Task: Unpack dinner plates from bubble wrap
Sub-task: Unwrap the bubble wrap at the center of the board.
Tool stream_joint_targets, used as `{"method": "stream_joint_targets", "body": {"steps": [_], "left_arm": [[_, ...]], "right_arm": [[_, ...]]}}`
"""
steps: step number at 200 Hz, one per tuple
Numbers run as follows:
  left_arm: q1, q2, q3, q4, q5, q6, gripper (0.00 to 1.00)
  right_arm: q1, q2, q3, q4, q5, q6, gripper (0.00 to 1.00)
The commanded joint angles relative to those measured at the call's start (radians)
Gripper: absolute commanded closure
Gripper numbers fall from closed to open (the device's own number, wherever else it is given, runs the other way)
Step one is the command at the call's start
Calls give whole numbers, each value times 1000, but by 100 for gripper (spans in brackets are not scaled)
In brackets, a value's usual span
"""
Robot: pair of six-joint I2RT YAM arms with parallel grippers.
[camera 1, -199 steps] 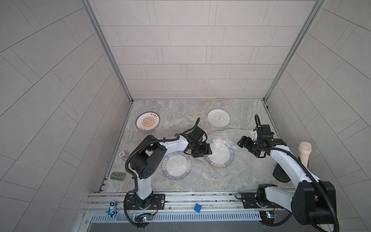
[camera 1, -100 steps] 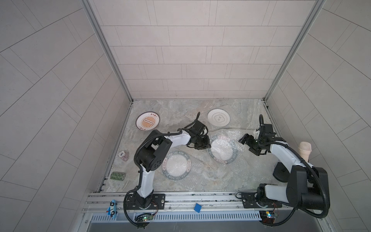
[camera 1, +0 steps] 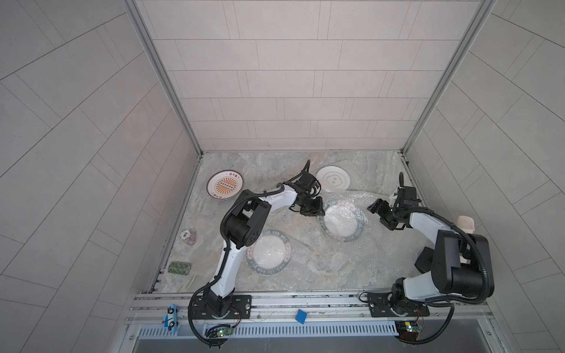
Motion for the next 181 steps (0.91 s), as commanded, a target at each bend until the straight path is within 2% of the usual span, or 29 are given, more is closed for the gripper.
{"method": "stream_joint_targets", "body": {"steps": [1,12,25,46,65,91,127,149,181], "left_arm": [[5,30,-6,-89,-37,40,75],[12,23,-19,-79,-30,38,68],[24,9,-37,-52,-2,29,60],[46,-28,-76,18,54,-8,47],[74,-90,-130,75,75,-51,40],[147,-246,-278,170,50,-137,34],[260,-474,-348,22,-19,-69,30],[360,-599,-381,-47,-69,-72,30],[492,-731,-407,-118,-176,-76,29]], "right_arm": [[0,15,35,132,-41,40,29],[4,10,43,163,-62,45,39],[13,-16,57,166,-75,40,59],[23,-87,72,139,-81,21,83],[45,-153,102,81,-79,1,100],[150,-223,180,-37,-44,-43,100],[434,-202,330,-91,54,-65,100],[634,-91,431,-79,94,-73,100],[876,197,615,-66,98,-96,100]]}}
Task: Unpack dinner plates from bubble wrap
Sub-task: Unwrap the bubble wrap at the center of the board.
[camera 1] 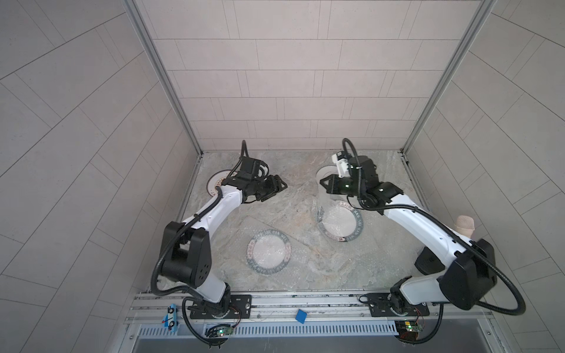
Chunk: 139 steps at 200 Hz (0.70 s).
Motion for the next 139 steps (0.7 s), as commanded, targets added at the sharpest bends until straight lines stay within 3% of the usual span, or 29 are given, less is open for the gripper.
{"method": "stream_joint_targets", "body": {"steps": [1,29,40,61,90,139], "left_arm": [[75,-65,-39,-98,-102,5,29],[162,-129,-60,-111,-110,-19,29],[187,-154,-74,-102,-113,-32,29],[219,-187,-95,-86,-115,-41,28],[224,-188,-74,-73,-81,-16,28],[171,-122,19,-132,-36,64,29]], "right_arm": [[134,185,103,-32,28,-30,100],[266,419,254,-11,-17,-18,100],[291,488,313,-35,-27,-23,88],[307,561,398,-114,-49,-44,57],[306,544,457,-284,6,-106,28],[270,360,338,-335,-22,-129,15]]}}
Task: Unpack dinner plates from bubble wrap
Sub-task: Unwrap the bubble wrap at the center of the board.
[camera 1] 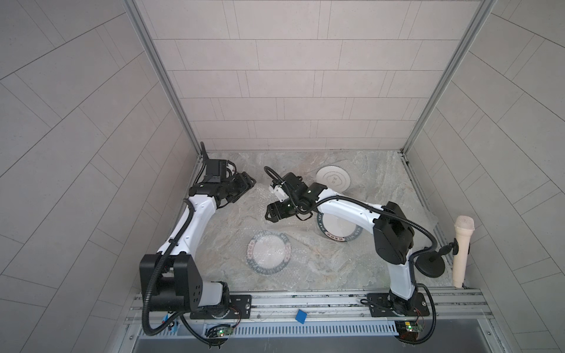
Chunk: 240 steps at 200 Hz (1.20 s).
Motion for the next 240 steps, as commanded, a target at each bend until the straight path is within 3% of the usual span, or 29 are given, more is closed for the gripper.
{"method": "stream_joint_targets", "body": {"steps": [1,48,79,122,155,173,240], "left_arm": [[-41,24,73,-48,21,64,29],[-201,86,216,-145,4,154,29],[-386,165,229,-177,-11,193,31],[-563,325,184,-156,11,181,32],[-623,447,154,-65,50,133,33],[-624,497,130,-1,81,102,35],[-622,577,99,21,21,96,38]], "right_arm": [[-22,-120,-43,-65,-9,-28,15],[-134,-317,-115,-146,-35,-65,13],[-320,-493,-265,-224,38,-45,20],[-560,-760,-584,-239,123,-15,27],[-571,-811,-703,-305,300,-7,32],[-565,-794,-748,-304,280,3,33],[-458,-591,-795,-211,289,31,36]]}}
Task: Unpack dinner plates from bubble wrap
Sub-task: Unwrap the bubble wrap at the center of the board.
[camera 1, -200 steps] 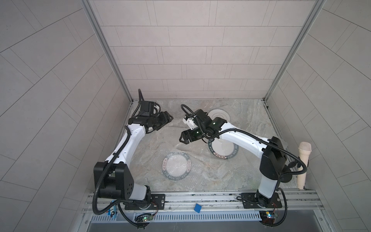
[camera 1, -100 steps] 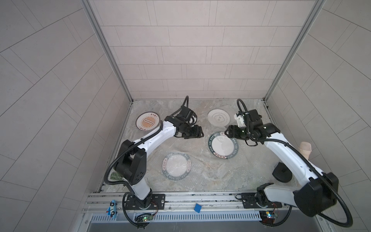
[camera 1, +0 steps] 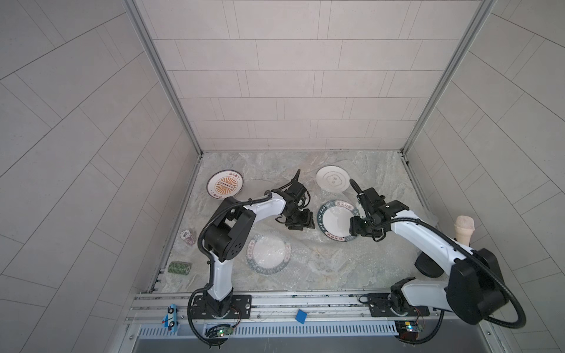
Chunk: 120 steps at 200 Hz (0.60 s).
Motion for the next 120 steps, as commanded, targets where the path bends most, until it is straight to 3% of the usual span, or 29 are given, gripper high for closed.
{"method": "stream_joint_targets", "body": {"steps": [1,51,79,91,120], "left_arm": [[4,11,-19,3,-37,-4,38],[43,32,-36,3,-76,-14,40],[45,39,-33,8,-67,-17,40],[47,40,-31,8,-67,-17,40],[58,36,-41,16,-62,-21,41]], "right_arm": [[17,38,-20,31,37,27,36],[56,95,-61,78,74,46,37],[71,116,-83,102,99,62,42],[74,115,-85,105,114,64,47],[74,104,-75,92,112,60,73]]}}
